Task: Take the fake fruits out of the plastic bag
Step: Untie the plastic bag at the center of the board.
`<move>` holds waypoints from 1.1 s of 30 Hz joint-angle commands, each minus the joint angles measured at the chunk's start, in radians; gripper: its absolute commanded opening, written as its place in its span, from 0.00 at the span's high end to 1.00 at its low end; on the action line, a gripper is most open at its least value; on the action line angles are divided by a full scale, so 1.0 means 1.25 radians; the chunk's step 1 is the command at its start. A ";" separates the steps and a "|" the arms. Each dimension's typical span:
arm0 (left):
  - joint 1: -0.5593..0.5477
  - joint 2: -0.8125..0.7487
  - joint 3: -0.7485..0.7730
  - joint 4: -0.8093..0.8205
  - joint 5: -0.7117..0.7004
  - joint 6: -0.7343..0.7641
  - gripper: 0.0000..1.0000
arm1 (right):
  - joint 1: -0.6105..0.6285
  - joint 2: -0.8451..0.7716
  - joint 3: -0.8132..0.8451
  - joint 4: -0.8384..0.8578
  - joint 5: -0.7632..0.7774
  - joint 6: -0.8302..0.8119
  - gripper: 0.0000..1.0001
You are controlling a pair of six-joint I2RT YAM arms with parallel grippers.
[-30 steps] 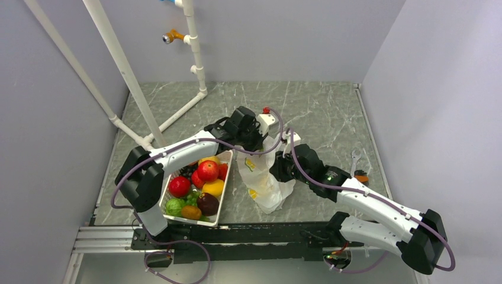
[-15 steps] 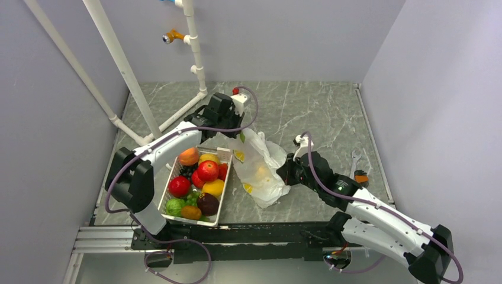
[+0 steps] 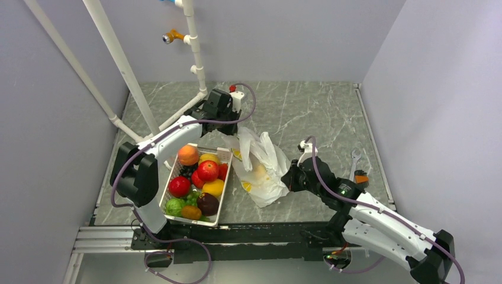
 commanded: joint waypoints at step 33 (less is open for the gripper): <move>0.041 -0.075 0.028 0.012 0.050 0.002 1.00 | -0.011 -0.055 0.070 -0.050 -0.127 0.019 1.00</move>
